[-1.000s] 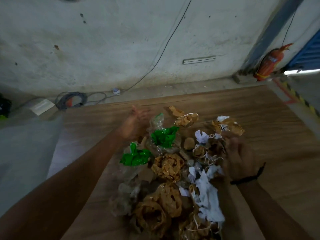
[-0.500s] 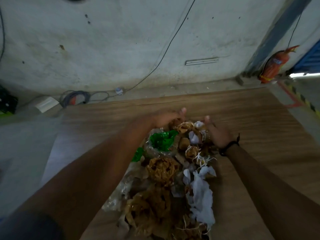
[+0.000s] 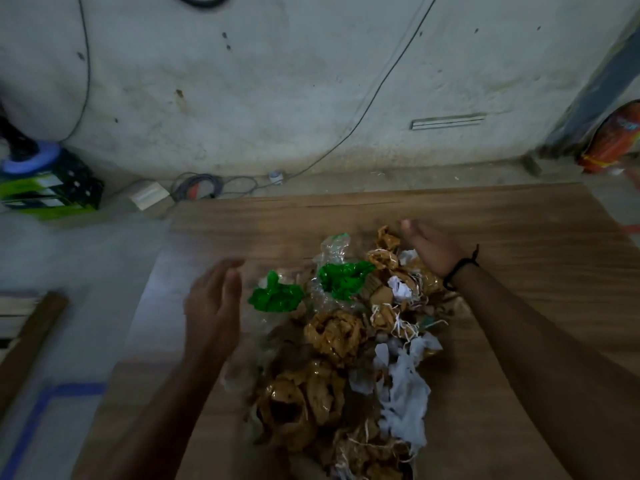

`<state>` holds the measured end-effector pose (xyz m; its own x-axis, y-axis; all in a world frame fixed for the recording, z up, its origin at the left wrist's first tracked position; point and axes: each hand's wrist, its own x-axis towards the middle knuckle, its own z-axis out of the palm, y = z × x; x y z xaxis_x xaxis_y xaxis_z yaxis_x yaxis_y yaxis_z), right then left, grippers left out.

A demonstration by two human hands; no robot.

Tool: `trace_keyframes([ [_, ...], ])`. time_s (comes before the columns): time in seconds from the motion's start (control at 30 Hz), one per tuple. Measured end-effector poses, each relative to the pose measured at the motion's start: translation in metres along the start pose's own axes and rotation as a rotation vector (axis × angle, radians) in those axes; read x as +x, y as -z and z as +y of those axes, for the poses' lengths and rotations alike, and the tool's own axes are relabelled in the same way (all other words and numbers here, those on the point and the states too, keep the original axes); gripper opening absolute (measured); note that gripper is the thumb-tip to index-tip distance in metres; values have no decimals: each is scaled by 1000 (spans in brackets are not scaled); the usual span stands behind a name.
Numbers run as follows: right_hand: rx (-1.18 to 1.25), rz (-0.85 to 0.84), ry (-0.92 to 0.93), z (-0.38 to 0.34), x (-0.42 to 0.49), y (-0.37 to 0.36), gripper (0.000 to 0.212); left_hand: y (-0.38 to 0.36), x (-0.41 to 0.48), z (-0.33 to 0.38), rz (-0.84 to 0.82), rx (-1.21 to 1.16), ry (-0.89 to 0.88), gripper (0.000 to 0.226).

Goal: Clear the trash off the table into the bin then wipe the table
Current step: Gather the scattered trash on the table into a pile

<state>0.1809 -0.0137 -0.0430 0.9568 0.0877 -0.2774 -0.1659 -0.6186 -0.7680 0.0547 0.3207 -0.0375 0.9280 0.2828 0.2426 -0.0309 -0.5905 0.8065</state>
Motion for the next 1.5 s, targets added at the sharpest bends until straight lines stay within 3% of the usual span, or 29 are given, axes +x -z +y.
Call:
trace_keyframes([
  [0.13, -94, -130, 114, -15, 1, -21, 67, -9, -68, -31, -125, -53, 182, 70],
  [0.3, -245, -235, 258, -22, -6, -44, 80, -36, -66, -9, -166, -189, 128, 77],
  [0.4, -200, -313, 338, -27, -15, -55, 44, -51, -60, -3, -216, -185, 110, 71],
  [0.47, -181, -326, 370, -27, -23, -63, 36, -59, -59, -1, -219, -191, 116, 69],
  [0.6, -213, -259, 375, -23, -32, -75, 58, -69, -57, 2, -193, -209, 157, 66],
  [0.7, -77, -271, 362, -21, -37, -84, 71, -77, -56, 2, -190, -283, 130, 64],
  [0.93, 121, -241, 336, -17, -37, -83, 67, -71, -54, 18, -116, -361, 56, 47],
  [1.03, 256, -107, 278, -15, -28, -65, 68, -56, -57, 13, -40, -432, 35, 50],
  [1.2, 264, 288, 227, -31, 1, -34, 46, -40, -71, -7, 156, -205, -32, 59],
  [1.27, 163, 323, 218, -45, 24, -28, 54, -37, -78, -11, 148, -212, 38, 66],
  [1.4, -17, 171, 109, -63, 71, -38, 108, -41, -83, -21, 28, -352, 174, 64],
  [1.47, -28, 51, 117, -79, 69, -49, 110, -46, -83, -18, -36, -405, 199, 71],
  [1.5, -38, -11, 131, -85, 64, -55, 100, -49, -81, -15, -50, -385, 205, 76],
])
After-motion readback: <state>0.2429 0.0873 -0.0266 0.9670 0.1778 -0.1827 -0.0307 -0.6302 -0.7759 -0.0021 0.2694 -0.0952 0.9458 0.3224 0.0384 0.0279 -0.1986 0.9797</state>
